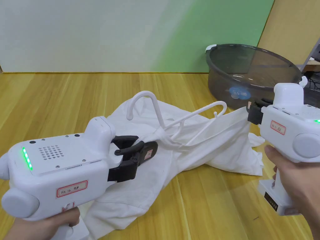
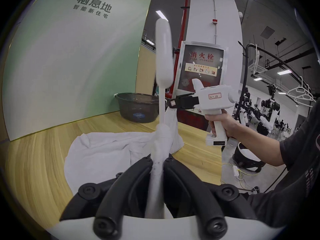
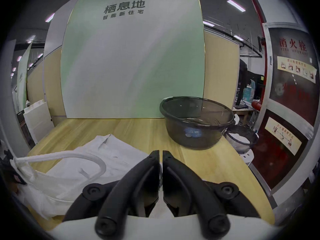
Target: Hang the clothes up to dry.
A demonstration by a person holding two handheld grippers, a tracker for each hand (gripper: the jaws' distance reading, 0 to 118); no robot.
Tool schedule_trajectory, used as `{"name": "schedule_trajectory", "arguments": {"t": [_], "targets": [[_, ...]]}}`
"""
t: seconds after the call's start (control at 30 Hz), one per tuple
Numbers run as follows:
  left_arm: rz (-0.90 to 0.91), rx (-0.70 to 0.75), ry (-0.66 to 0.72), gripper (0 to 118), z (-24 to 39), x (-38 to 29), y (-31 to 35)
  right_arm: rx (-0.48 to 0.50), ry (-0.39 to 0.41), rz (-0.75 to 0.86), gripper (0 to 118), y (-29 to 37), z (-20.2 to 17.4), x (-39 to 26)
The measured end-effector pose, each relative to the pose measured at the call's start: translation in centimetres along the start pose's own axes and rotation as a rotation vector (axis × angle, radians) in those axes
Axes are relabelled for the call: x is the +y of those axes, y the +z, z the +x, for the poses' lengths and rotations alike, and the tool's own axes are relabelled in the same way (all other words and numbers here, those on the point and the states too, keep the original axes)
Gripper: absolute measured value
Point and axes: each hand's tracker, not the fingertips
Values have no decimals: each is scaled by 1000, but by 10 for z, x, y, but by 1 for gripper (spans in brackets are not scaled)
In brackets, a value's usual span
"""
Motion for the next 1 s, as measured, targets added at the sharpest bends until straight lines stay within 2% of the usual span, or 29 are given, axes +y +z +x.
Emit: {"name": "schedule_trajectory", "arguments": {"t": [0.13, 0.3, 0.43, 0.5, 0.6, 0.73, 1.0], "targets": [[-16, -11, -5, 6, 1, 0, -4, 83, -18, 67, 3, 11, -11, 12], [-38, -11, -16, 6, 4, -1, -10, 144, 63, 179, 3, 31, -34, 40], [-37, 7, 2, 6, 0, -1, -10, 210, 36, 259, 3, 55, -45, 55], [-33, 7, 14, 6, -4, -3, -9, 237, 47, 314, 3, 71, -53, 62], [-23, 6, 22, 6, -5, -3, -6, 241, 85, 358, 3, 88, -65, 72], [-22, 12, 15, 6, -5, -1, -6, 249, 84, 410, 3, 100, -74, 83], [7, 13, 54, 6, -7, -2, -1, 262, 104, 394, 3, 99, -75, 79]]}}
